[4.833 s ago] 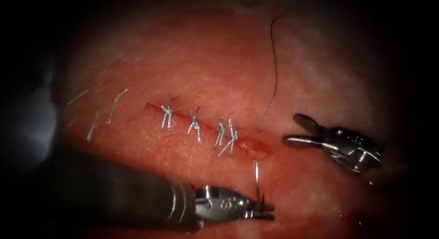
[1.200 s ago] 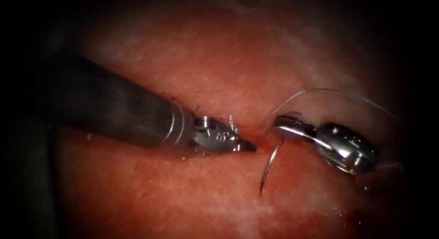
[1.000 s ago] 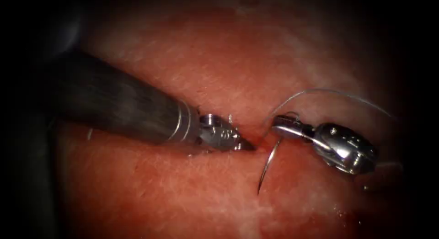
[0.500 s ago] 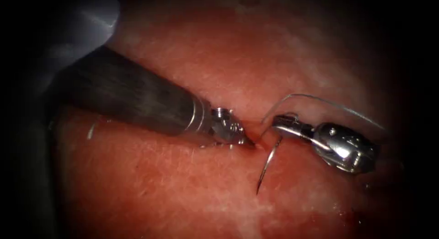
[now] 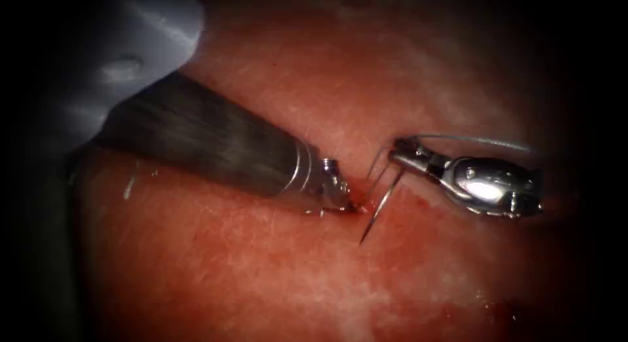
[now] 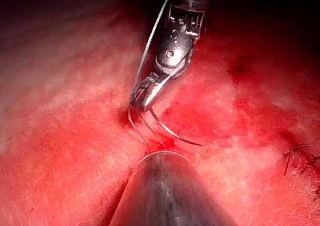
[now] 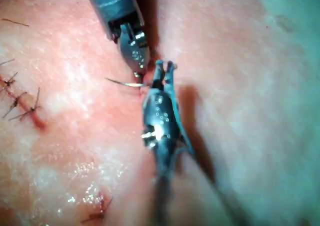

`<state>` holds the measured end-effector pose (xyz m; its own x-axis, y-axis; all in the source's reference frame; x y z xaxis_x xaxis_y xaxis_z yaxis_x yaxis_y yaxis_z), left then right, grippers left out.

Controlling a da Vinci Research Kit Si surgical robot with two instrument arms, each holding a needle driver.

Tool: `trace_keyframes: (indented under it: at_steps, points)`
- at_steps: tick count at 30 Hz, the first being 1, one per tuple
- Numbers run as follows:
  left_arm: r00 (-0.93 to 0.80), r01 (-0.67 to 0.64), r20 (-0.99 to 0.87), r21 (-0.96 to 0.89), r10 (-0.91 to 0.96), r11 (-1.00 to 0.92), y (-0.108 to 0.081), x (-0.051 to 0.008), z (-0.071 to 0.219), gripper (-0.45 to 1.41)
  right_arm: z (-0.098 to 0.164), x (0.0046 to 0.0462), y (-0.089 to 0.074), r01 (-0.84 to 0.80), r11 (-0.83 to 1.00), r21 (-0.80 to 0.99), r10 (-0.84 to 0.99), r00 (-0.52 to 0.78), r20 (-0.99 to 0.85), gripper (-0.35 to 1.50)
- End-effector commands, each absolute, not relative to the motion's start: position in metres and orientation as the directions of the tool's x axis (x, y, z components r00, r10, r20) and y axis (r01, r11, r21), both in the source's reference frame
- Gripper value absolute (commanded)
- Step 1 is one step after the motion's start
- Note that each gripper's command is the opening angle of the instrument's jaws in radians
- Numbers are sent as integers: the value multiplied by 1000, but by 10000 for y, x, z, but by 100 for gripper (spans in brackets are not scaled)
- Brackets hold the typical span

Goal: Wound Closure

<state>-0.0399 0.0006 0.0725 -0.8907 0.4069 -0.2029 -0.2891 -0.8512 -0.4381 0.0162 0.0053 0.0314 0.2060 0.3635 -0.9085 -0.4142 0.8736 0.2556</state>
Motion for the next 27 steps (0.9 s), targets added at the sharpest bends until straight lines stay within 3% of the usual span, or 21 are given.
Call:
trace_keyframes:
  at_steps: [1,9,16,27]
  points:
    - [-890,-289,-201,-446,409,-847,-6,-403,724,-45,322,168,44,-409,879,245,353,211,-912,-35]
    - [-892,-286,-199,-446,406,-848,-14,-411,699,-45,332,169,46,-393,907,148,262,252,-932,-35]
    - [-895,-277,-202,-444,397,-852,-22,-405,693,-45,344,188,32,-365,928,-78,59,348,-936,-35]
    - [-899,-268,-206,-442,387,-856,-28,-392,688,-45,365,190,28,-337,924,-179,-28,408,-913,-35]
